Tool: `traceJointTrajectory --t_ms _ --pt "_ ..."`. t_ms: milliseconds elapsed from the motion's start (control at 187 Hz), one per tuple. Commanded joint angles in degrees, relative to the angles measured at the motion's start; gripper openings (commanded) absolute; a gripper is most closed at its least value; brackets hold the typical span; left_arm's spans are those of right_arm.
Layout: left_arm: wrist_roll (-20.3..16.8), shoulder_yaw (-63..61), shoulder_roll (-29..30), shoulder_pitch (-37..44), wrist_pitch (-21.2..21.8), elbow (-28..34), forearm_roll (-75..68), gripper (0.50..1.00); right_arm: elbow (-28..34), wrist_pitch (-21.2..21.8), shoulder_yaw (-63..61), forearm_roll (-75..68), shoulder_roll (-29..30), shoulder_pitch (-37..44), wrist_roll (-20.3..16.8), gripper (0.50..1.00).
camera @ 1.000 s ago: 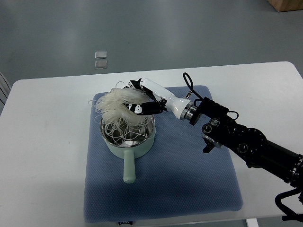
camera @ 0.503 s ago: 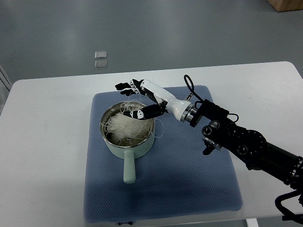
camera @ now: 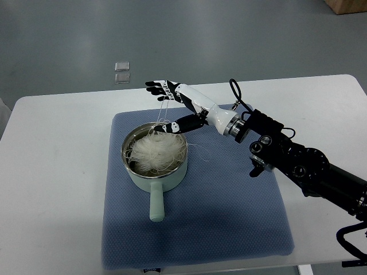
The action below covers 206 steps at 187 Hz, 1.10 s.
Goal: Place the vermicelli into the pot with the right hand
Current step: 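Withdraw the open right hand upward from the pot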
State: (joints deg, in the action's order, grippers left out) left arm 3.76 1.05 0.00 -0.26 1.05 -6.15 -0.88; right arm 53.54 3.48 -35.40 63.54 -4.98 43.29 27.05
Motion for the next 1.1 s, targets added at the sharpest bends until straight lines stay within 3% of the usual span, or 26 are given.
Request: traceJointTrajectory --t_ms 0,321,610,1096 --pt "0.02 0.0 0.0 0.0 0.01 0.0 0.0 1.0 0.16 0.65 -0.46 -0.08 -0.82 0.48 -0.07 0.895" --pt "0.02 0.0 0.0 0.0 0.01 0.0 0.0 1.0 0.52 0.91 -0.37 -0.08 -1.52 2.32 -0.07 0.899" --pt "0.02 0.0 0.0 0.0 0.01 0.0 0.0 1.0 0.52 6.71 3.58 0.36 -4.77 1.18 -0.6 0.911" --pt "0.02 0.09 0.0 0.0 0.01 0.0 0.0 1.0 -0.01 6.27 3.67 -0.08 -10.31 -1.63 -0.07 0.911"
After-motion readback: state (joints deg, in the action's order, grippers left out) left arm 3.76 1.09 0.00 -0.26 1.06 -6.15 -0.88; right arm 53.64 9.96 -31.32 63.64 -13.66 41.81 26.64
